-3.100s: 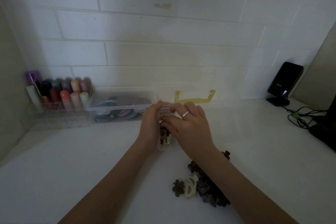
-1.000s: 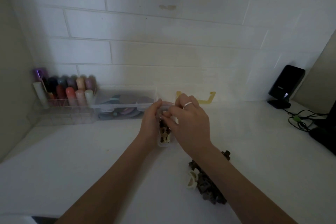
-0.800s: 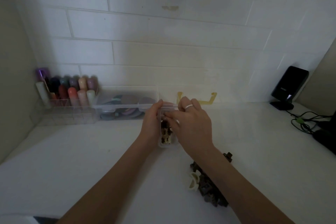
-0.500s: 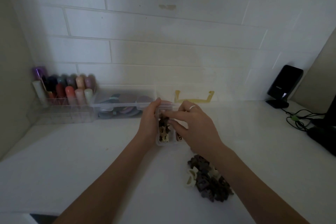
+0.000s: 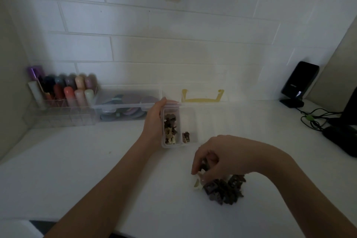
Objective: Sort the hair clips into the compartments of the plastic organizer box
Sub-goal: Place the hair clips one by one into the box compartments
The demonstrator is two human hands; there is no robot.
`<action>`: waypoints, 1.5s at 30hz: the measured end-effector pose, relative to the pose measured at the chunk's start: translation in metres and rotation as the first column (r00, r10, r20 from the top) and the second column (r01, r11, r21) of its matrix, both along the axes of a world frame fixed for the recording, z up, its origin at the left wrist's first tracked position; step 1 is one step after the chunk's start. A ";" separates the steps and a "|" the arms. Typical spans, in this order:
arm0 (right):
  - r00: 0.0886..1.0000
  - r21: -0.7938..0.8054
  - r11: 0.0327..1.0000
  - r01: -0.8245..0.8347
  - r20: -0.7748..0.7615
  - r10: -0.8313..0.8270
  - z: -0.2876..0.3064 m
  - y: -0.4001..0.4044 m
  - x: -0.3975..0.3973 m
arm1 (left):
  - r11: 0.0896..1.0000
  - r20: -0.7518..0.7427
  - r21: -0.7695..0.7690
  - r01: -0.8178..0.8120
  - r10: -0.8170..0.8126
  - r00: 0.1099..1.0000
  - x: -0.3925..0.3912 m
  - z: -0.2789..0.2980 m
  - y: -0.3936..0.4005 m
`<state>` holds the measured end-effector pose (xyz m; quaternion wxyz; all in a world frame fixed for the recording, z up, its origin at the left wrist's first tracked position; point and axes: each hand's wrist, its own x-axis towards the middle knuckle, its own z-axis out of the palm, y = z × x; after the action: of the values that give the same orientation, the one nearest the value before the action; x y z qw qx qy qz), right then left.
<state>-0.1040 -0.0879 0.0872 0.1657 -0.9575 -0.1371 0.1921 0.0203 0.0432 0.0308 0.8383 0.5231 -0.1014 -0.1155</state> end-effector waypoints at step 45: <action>0.854 0.905 0.291 0.311 -0.132 -0.503 -0.017 -0.028 0.014 | 1.000 -0.076 -0.023 0.010 -0.011 0.997 -0.006 0.005 0.002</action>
<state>-0.0899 -0.1161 0.0705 0.6842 -0.7276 0.0163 -0.0479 0.0139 0.0448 0.0361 0.8469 0.5081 -0.0733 -0.1387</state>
